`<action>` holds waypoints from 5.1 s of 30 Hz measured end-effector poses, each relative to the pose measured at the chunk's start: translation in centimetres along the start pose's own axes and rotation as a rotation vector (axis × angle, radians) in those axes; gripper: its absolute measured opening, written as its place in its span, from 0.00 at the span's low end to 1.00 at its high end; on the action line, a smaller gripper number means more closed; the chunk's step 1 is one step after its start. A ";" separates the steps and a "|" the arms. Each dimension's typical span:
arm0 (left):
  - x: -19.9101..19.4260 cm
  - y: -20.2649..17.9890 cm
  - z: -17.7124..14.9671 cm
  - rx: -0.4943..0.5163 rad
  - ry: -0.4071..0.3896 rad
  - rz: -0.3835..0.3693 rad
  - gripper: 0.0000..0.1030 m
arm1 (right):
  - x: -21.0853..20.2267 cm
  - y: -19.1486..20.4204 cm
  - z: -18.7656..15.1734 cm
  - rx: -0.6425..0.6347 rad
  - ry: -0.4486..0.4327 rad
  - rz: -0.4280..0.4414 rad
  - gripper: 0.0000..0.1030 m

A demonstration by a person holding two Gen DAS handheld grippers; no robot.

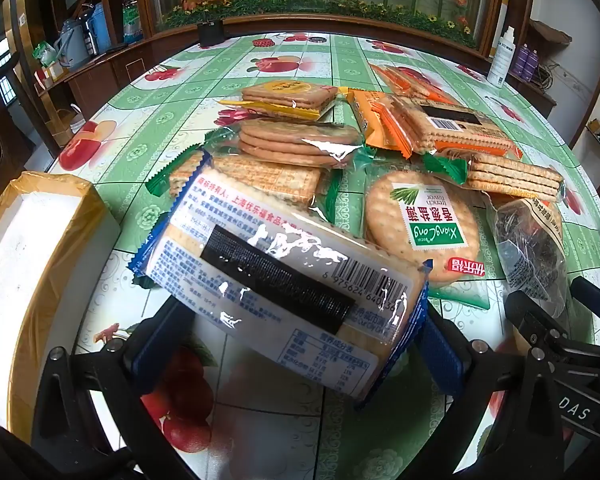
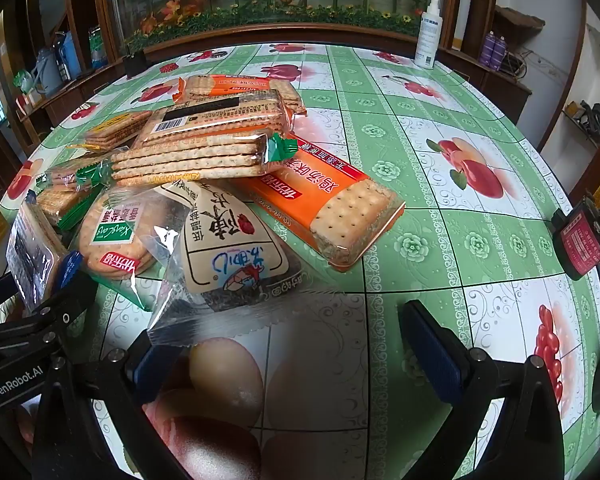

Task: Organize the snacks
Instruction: 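Grasp the white-and-blue cracker pack with the left gripper and lift it, then carry the white-and-blue pack toward the box while the right gripper grasps a cracker stack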

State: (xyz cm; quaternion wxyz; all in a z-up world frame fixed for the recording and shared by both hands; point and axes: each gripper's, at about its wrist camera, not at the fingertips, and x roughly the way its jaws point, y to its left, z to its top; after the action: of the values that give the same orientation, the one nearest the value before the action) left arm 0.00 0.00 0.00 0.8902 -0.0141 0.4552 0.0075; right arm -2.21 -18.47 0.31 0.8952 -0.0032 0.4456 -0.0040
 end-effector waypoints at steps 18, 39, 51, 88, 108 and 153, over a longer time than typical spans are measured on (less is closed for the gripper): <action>-0.6 0.0 -0.2 0.001 0.015 0.011 1.00 | 0.0 0.0 0.0 0.001 -0.003 0.006 1.00; -8.3 -1.0 0.5 0.070 -0.169 -0.015 1.00 | -6.1 -1.1 1.0 0.003 -0.154 0.013 1.00; -8.8 -0.3 0.7 0.062 -0.191 -0.016 1.00 | -6.4 -0.9 0.9 -0.008 -0.161 0.016 1.00; -7.9 1.1 1.4 0.041 -0.177 -0.011 1.00 | -5.4 -0.1 1.7 -0.049 -0.132 0.019 1.00; -5.5 2.1 1.6 0.085 -0.045 -0.048 1.00 | -4.6 -0.3 2.1 -0.079 -0.096 0.066 1.00; -0.9 3.4 1.8 -0.300 0.243 0.009 0.78 | -5.4 -6.2 2.7 -0.010 -0.146 0.195 1.00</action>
State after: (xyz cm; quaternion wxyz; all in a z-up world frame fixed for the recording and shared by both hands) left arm 0.85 3.41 1.75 0.8167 -0.1454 0.5531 0.0774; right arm -3.36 -24.58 6.32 0.9213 0.0352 0.3776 0.0854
